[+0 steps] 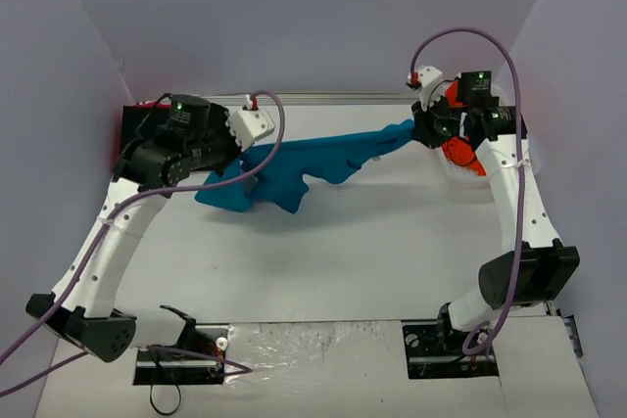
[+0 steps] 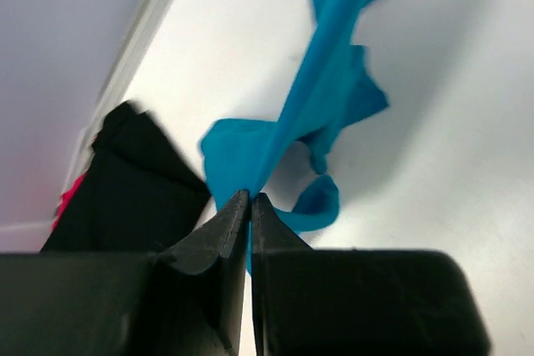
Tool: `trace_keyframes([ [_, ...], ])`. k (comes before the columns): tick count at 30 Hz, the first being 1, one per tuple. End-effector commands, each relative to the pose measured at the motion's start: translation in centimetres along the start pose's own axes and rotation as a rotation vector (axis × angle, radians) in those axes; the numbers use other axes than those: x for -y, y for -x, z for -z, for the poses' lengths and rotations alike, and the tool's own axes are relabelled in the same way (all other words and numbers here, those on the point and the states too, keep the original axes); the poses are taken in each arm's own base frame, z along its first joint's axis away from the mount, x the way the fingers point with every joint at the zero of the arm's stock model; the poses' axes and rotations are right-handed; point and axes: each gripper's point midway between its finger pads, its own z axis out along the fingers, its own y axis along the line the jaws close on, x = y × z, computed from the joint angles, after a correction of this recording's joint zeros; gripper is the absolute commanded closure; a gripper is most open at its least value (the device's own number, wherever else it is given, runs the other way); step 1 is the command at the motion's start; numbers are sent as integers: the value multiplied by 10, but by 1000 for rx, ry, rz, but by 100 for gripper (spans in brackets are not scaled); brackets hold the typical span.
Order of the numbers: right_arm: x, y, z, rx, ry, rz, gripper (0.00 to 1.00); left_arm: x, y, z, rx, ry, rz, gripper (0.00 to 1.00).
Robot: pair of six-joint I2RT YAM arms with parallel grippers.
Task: Fold and stack the t-shirts
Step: Flatten out the tshirt
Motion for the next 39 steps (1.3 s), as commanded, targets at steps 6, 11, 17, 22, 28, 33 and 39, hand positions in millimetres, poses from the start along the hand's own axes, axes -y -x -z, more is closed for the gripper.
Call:
trace_keyframes([
  [6,-28,-70,6,-140,41,-41,100,179,-89,53,-165,-831,-134,66],
  [11,-34,-88,-3,-183,65,-65,100,228,-123,63,-285,-1076,-113,46],
  [17,-33,-88,-17,-191,97,-92,100,198,-121,14,-202,-771,-45,45],
  [22,-36,-95,-33,-198,131,-119,100,132,-117,-32,-49,-418,26,45],
  [28,-41,-114,-52,-241,173,-138,100,76,-121,-82,-61,-192,121,45],
  [33,-41,-121,-60,-263,191,-144,100,40,-126,-132,-43,-203,276,45],
  [39,-45,-137,-75,-304,232,-151,100,0,-130,-178,-22,-222,364,45],
])
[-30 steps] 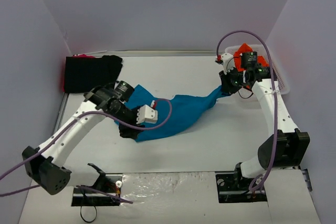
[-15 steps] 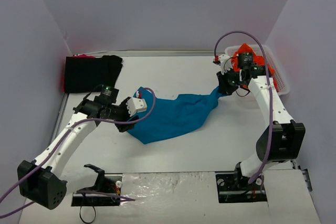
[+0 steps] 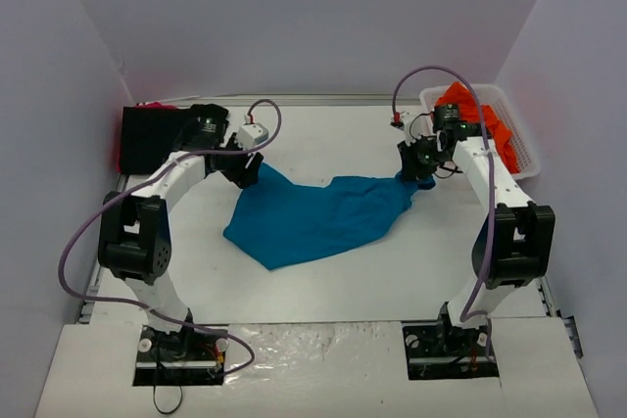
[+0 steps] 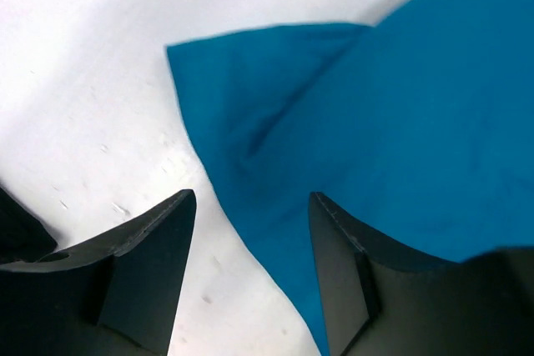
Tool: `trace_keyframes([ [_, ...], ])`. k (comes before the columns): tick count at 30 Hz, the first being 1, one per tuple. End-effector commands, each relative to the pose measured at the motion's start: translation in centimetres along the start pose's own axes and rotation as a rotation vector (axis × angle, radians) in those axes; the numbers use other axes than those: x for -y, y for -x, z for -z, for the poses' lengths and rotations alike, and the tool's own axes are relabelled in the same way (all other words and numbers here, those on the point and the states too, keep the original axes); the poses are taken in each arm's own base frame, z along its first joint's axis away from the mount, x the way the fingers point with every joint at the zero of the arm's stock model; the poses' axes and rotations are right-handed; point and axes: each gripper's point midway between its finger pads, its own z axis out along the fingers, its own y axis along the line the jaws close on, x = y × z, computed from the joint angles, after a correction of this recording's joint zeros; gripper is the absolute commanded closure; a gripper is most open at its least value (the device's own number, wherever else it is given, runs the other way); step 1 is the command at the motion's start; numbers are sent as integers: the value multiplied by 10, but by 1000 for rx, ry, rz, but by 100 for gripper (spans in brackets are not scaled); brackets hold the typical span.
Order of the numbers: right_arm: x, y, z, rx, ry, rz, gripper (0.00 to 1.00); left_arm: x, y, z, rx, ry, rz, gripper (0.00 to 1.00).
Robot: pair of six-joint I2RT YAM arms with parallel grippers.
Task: Fold and stack the t-shirts
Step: Flatten out the tshirt
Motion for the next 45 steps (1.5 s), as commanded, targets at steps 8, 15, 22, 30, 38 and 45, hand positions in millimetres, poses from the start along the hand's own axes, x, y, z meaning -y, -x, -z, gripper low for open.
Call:
trace_keyframes([
  [8,-3,-15,-27,-56,79,-7,100,-39,45,-20,125,-78,26,45],
  [15,-4,-20,-35,-82,87,-8,100,-39,32,-46,67,-197,81,45],
  [22,-6,-28,-41,-106,101,-10,100,-49,17,-60,27,-225,126,45],
  [30,-10,-32,-48,-127,114,-5,100,-49,12,-69,16,-249,132,45],
  [38,-11,-38,-53,-150,123,-5,100,-43,9,-74,2,-294,143,45],
  [45,-13,-42,-57,-163,130,-5,100,-43,7,-79,-27,-309,132,50],
])
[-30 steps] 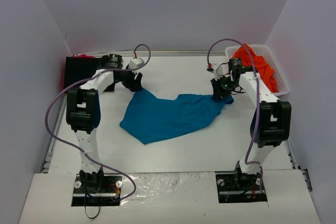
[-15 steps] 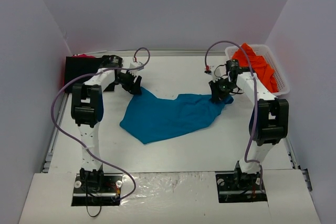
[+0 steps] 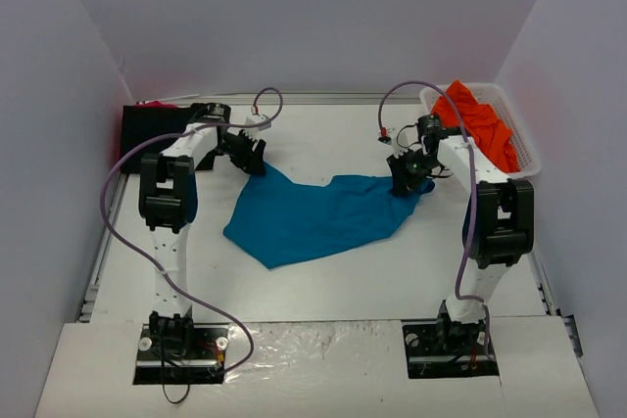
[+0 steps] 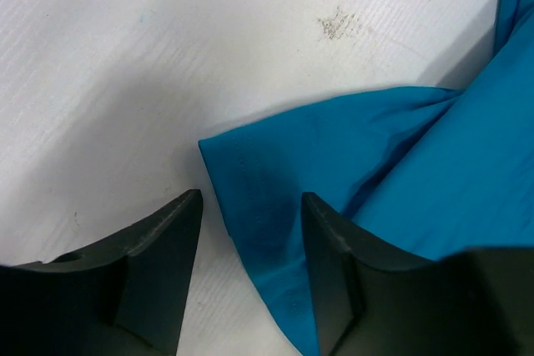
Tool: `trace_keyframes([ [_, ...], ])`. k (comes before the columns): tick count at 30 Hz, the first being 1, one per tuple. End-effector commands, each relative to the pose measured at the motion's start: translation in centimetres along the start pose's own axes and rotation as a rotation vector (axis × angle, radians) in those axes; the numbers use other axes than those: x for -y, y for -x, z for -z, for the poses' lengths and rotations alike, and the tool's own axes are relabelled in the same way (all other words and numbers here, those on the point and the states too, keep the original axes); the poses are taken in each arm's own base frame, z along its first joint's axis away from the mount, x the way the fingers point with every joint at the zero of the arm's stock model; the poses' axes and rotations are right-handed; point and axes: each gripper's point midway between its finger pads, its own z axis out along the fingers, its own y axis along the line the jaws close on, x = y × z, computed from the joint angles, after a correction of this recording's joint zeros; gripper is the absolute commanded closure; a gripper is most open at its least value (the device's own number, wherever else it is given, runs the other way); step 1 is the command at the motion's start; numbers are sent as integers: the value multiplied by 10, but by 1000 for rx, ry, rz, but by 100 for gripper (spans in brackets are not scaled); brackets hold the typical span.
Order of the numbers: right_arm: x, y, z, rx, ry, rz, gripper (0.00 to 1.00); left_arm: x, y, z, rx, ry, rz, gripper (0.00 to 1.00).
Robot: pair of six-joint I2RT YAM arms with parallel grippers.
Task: Fold and stack the t-shirts
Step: Flatten out the tshirt
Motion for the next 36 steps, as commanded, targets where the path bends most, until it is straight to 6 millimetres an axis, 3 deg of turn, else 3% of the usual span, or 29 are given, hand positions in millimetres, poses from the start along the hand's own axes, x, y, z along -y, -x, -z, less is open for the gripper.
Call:
trace_keyframes([
  [1,-6,-8,-4,-30,25,5,100,9,11,6,6,-34,-29,53],
  [5,-7,-8,-6,-35,28,7,100,12,17,6,14,-45,-43,70],
  [9,-7,-9,-7,-40,27,8,100,12,16,11,6,-54,-39,97],
  [17,-7,-10,-6,-41,23,10,100,18,20,22,5,-44,-28,98],
  [20,-4,-3,1,-23,2,16,100,16,38,42,51,30,-30,98],
  [25,5,23,33,41,-103,33,100,15,73,105,93,257,-65,98],
  [26,12,31,44,53,-148,39,100,16,86,127,119,317,-73,98],
  [29,26,52,69,95,-229,54,100,22,103,168,160,418,-95,98],
  [36,49,94,133,199,-411,47,100,44,117,252,237,614,-104,98],
])
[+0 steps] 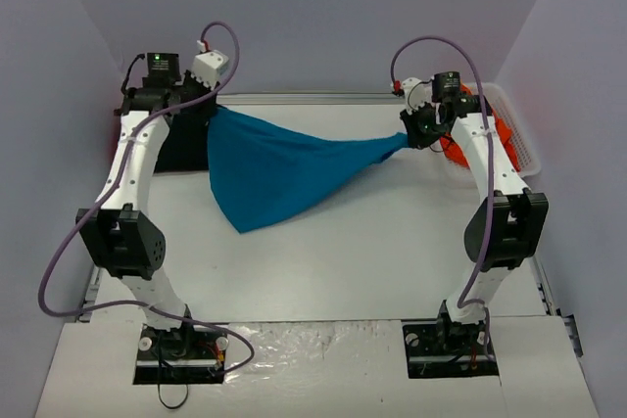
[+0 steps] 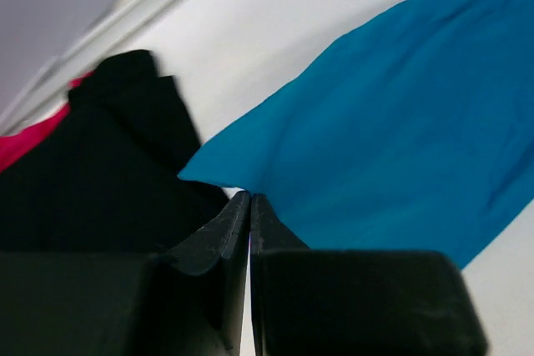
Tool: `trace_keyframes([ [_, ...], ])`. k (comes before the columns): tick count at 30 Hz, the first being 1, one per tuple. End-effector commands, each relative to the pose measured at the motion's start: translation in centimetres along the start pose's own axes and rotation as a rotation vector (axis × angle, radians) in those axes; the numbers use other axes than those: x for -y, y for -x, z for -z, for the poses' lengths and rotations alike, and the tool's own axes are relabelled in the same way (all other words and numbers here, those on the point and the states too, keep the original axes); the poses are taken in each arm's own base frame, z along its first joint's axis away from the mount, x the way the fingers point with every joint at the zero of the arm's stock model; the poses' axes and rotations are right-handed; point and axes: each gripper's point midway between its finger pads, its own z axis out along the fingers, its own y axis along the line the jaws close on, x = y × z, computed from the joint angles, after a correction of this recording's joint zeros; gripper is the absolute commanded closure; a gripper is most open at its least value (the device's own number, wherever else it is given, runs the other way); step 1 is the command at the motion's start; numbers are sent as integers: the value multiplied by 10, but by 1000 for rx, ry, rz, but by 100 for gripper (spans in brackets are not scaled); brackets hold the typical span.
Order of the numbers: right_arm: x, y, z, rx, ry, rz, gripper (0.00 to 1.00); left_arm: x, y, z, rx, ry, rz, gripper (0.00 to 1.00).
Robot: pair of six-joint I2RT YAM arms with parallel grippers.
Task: Fold and stack the t-shirts
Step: Flatten out the tshirt
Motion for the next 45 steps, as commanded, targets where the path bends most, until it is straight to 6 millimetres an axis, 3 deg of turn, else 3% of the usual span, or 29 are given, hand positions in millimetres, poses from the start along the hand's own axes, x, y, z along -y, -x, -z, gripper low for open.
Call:
trace_keyframes([
  [1,19,21,49,47,-129,-12,100,-16,16,54,27,156,11,98],
  [2,22,21,55,50,-137,-19,100,-19,19,73,40,202,2,98],
  [6,20,21,82,86,-154,-5,100,-17,19,110,54,260,-15,98],
  [7,18,12,81,69,-150,-6,100,-23,16,129,61,295,-14,98],
  [9,17,1,92,65,-155,-1,100,-21,8,140,50,307,-8,98],
  [11,4,-22,87,16,-112,7,100,-11,4,157,51,308,-21,98],
  [12,10,-34,98,16,-135,1,100,-6,-6,157,26,296,-13,98],
  [13,5,-44,96,-2,-123,10,100,-1,-10,160,22,288,-18,97],
  [14,-9,-67,90,-60,-69,8,100,9,-11,167,30,270,-38,97],
  [15,-17,-75,93,-72,-48,20,100,16,-17,168,21,246,-42,98],
  [16,-28,-91,93,-117,-2,40,96,29,-29,169,0,205,-42,97],
  [18,-44,-109,89,-156,58,52,70,40,-41,167,-14,170,-32,98],
  [21,-53,-124,85,-187,90,57,64,61,-70,154,-53,83,-11,98],
  [22,-53,-126,84,-192,94,55,55,68,-76,151,-59,49,-5,98],
  [26,-56,-127,76,-215,141,44,46,80,-102,138,-105,-2,32,98],
  [29,-55,-121,63,-205,187,30,46,85,-111,133,-125,-27,46,98],
  [33,-64,-105,39,-164,316,-7,50,87,-120,125,-133,-39,63,98],
  [34,-67,-93,37,-127,353,-12,50,87,-120,124,-131,-37,69,98],
  [37,-77,-88,18,-146,444,-17,51,88,-126,118,-133,-40,89,98],
  [41,-107,-76,-5,-181,581,25,51,88,-133,111,-143,-46,105,98],
  [45,-137,-78,-22,-240,666,77,54,84,-136,105,-150,-38,116,98],
])
